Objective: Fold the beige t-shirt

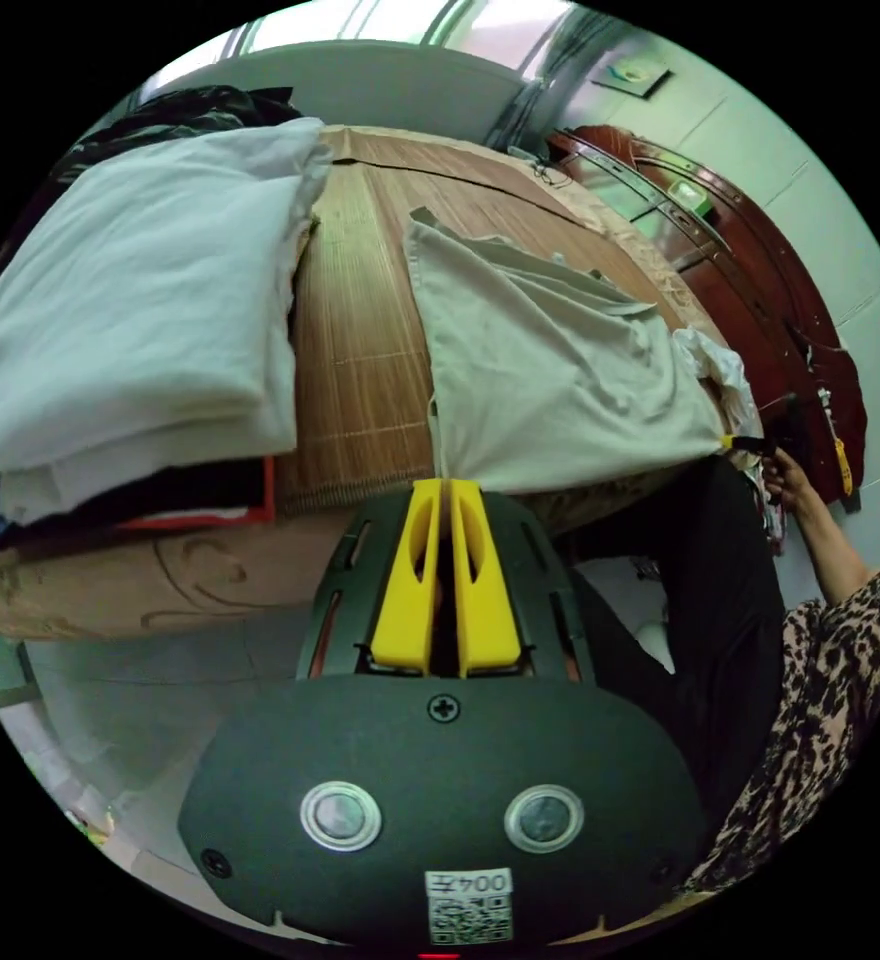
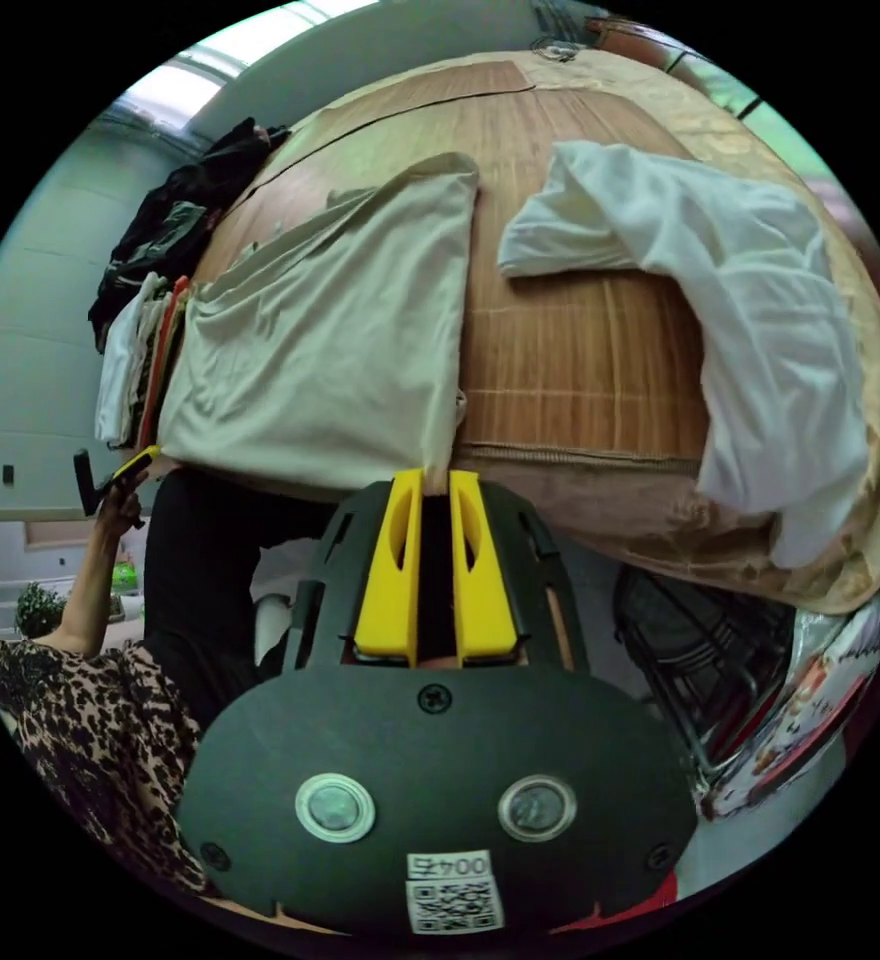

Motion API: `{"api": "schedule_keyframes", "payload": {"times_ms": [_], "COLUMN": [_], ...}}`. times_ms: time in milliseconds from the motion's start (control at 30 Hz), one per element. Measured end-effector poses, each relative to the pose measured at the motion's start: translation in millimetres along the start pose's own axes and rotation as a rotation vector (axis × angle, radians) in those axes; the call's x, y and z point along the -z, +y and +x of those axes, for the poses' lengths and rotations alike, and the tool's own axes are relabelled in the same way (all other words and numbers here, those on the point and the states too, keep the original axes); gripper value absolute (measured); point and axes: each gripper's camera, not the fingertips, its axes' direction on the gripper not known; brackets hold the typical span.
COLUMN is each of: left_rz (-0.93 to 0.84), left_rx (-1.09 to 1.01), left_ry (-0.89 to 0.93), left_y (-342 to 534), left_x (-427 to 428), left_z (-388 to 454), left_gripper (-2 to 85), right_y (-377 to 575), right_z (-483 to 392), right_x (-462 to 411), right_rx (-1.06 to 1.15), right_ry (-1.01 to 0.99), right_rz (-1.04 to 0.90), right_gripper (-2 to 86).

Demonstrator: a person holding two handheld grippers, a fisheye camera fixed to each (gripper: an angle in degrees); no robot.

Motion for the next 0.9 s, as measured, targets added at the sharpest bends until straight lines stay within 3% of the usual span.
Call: {"api": "schedule_keyframes", "payload": {"times_ms": [100,167,267,367,533,700,800,900], "left_rz": [-0.017,0.084,0.262,0.245,0.136,0.039,0.08,0.076], "left_rx": [0.026,-0.006,-0.15,-0.243,-0.224,-0.202,-0.204,-0.188], "left_ry": [-0.076,-0.105,-0.095,-0.128,-0.237,-0.235,-0.213,-0.169], "left_y": [12,11,-25,-69,-142,-136,-127,-127], "left_x": [23,50,75,52,-33,-77,-76,-76], "left_z": [-5,10,59,88,85,57,47,34], "left_gripper": [1.9,1.7,1.0,0.6,0.3,0.3,0.3,0.2], "right_y": [3,-7,-44,-95,-178,-262,-301,-342], "right_z": [-10,-27,-63,-111,-197,-274,-298,-309], "right_x": [34,49,55,41,5,-42,-74,-93], "right_rx": [0.013,0.08,0.191,0.313,0.484,0.622,0.663,0.69], "right_ry": [0.038,0.02,-0.056,-0.087,-0.137,-0.222,-0.283,-0.148], "right_rz": [0.112,0.168,0.203,0.176,0.081,-0.118,-0.309,-0.428], "right_gripper": [5.6,5.1,4.0,1.0,-0.5,-0.7,-0.7,-0.7]}}
